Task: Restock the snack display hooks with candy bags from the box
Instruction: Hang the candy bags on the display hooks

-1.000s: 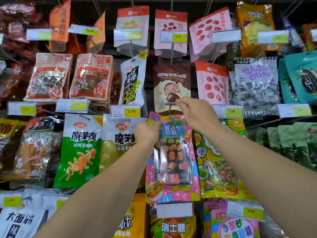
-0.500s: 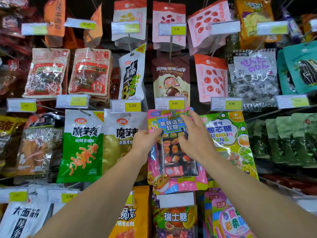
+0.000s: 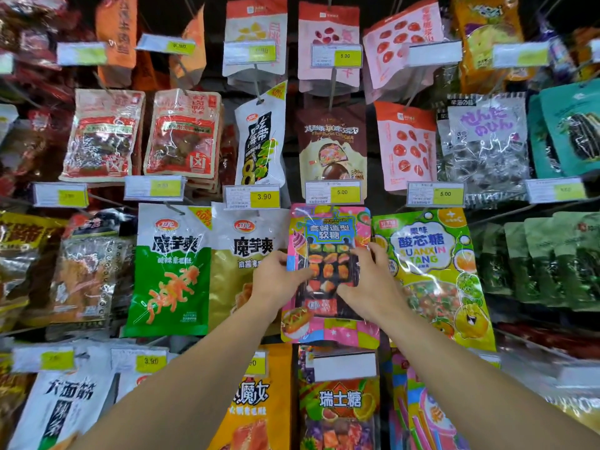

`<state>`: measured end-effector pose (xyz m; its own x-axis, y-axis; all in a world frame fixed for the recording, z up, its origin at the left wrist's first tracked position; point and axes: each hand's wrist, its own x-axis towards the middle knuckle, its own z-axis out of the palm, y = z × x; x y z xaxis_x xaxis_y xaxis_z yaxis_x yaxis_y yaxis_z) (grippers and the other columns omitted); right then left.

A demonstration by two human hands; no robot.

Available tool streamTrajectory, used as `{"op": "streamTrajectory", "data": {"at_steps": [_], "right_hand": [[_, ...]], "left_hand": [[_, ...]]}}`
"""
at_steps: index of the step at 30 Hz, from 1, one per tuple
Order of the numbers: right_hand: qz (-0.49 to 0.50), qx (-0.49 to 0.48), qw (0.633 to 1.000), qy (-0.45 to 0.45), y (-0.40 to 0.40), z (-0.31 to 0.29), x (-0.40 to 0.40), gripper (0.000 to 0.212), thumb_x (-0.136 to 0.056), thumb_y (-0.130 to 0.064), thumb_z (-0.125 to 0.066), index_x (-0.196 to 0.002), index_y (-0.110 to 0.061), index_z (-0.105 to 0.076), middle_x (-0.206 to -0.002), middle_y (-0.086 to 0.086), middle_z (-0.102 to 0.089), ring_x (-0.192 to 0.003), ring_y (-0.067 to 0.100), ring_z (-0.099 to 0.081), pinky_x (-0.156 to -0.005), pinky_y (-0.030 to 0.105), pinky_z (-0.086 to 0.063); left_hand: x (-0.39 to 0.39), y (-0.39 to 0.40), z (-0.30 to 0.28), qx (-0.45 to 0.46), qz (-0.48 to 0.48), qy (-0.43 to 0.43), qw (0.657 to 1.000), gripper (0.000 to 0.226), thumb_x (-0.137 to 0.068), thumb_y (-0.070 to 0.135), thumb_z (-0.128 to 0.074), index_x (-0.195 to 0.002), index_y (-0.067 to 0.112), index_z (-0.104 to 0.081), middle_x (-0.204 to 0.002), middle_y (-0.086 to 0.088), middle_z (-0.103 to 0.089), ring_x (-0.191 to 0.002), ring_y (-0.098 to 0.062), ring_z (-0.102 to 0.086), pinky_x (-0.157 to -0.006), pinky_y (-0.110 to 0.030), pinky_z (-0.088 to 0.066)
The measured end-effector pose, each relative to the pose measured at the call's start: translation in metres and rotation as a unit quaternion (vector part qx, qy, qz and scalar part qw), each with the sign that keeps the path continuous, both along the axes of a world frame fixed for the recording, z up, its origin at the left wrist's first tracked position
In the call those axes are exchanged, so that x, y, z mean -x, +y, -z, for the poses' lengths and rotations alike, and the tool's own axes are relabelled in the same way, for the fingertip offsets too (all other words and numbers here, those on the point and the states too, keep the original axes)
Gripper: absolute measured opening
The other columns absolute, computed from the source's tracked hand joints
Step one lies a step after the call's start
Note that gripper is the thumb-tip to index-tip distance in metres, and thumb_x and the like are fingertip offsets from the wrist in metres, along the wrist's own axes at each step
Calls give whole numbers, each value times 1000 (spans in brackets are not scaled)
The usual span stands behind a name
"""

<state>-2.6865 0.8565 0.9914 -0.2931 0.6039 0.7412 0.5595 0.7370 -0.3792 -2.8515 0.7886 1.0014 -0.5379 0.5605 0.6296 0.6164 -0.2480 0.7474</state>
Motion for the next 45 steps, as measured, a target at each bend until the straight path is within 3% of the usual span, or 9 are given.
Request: {"op": "streamTrajectory", "data": {"at_steps": [5,8,12,19,27,31,34,37,45], "right_hand": [[33,-8,999,-16,8,1,-3,69,-87,-31,-68,-146,-29,-32,-158,-4,-10,-119,30,-55,-86,42,-53],[58,-3,998,-39,12,13,-8,70,-90,-34,-65,-149,-28,-27,-159,1,-9,-124,36,-52,-93,46,-50],[75,21,993,-84,6,31,-11,77,-90,-39,-64,-152,-27,-20,-160,3,-8,-125,37,-51,-95,45,-50],[109,9,988,-108,-30,44,-8,72,-90,-43,-61,-150,-27,-25,-158,3,-21,-124,33,-52,-89,44,-52],[141,28,980,-136,-120,74,5,71,-90,-39,-61,-150,-14,-32,-154,12,-30,-132,37,-43,-102,42,-43],[143,55,976,-152,-177,104,17,67,-87,-36,-65,-145,-13,-40,-144,13,-40,-123,38,-50,-99,40,-44],[134,82,973,-168,-222,139,26,64,-88,-34,-63,-143,-11,-42,-142,12,-42,-125,37,-47,-104,42,-41],[110,121,968,-192,-274,181,35,66,-89,-37,-62,-145,-11,-38,-146,10,-38,-131,35,-41,-107,40,-38],[30,222,931,-288,-397,313,62,71,-94,-41,-56,-151,-7,-29,-149,12,-34,-138,35,-35,-112,38,-31]], "left_hand": [[-3,-3,7,55,-7,49,997,45,-75,26,-81,-110,17,-53,-90,3,-68,-74,-12,-65,-60,-29,-54],[-1,-4,19,94,-20,92,991,51,-73,23,-78,-115,16,-50,-84,-4,-72,-76,-22,-69,-70,-41,-59],[1,-10,30,107,-37,129,985,42,-81,17,-70,-116,16,-47,-66,2,-69,-76,-19,-69,-73,-34,-55],[-2,-38,38,85,-20,152,985,43,-87,26,-68,-123,12,-51,-107,-4,-70,-99,-25,-66,-82,-36,-53],[13,-107,70,79,65,134,986,55,-83,31,-74,-130,11,-54,-123,-6,-64,-111,-24,-62,-95,-36,-49],[23,-153,103,106,101,137,980,51,-87,25,-68,-135,14,-55,-132,-4,-62,-113,-23,-62,-96,-32,-48],[33,-191,138,131,116,138,975,49,-89,26,-65,-136,16,-57,-137,-4,-59,-122,-21,-58,-101,-30,-44],[43,-240,184,156,110,138,972,46,-90,33,-64,-134,21,-59,-131,-2,-64,-116,-20,-62,-95,-27,-44],[76,-390,317,290,106,53,950,64,-75,47,-60,-133,18,-60,-130,-6,-64,-114,-23,-63,-98,-35,-48]]}}
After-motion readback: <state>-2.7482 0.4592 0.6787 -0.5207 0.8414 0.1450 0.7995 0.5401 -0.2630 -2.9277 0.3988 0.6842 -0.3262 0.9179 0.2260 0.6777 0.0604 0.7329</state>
